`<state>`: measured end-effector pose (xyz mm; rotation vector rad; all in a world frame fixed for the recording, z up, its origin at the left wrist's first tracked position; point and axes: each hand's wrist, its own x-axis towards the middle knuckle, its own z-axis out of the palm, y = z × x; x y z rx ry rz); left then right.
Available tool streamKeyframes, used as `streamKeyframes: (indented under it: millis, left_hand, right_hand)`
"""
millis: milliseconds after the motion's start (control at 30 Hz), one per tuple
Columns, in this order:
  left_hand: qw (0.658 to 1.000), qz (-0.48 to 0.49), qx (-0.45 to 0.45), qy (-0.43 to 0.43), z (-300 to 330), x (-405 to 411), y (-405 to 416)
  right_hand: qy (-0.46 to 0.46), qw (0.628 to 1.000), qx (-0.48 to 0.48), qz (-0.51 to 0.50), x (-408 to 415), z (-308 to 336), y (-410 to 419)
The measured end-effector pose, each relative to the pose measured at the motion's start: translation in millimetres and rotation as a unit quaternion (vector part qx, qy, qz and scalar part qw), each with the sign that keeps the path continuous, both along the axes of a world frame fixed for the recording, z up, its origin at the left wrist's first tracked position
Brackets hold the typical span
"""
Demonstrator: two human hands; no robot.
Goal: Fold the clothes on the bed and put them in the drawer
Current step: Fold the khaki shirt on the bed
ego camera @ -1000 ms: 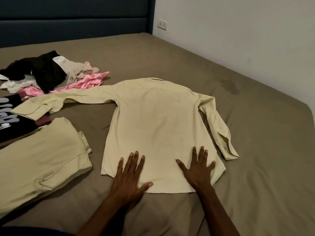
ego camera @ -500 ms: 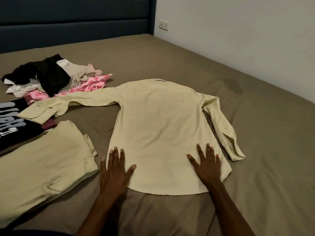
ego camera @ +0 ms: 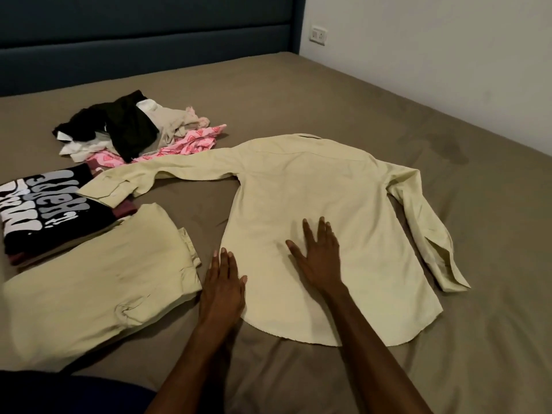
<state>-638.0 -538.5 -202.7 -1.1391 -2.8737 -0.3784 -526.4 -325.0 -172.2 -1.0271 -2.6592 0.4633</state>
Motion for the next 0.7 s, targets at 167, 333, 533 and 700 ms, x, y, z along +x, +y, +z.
streamKeyframes:
  millis: [167, 333, 533, 700]
  left_hand:
    - [0.998, 0.045, 0.024, -0.024, -9.7, -2.0, -6.5]
    - [0.995, 0.043, 0.0, -0.087, -4.7, -3.1, -8.7]
    - [0.987, 0.06, 0.023, -0.149, 54.3, -20.2, 2.1]
    - [0.931, 0.22, 0.251, -0.148, 110.4, -107.0, -6.7]
  right_hand:
    - [-0.044, 0.998, 0.045, 0.029, -47.2, -20.9, -28.3]
    - [0.0, 0.995, 0.048, 0.088, -107.3, 0.0, -54.2]
    - [-0.066, 0.985, 0.066, 0.143, -154.1, -30.2, -72.8]
    - [-0.055, 0.984, 0.091, 0.146, -152.0, -33.9, -66.1]
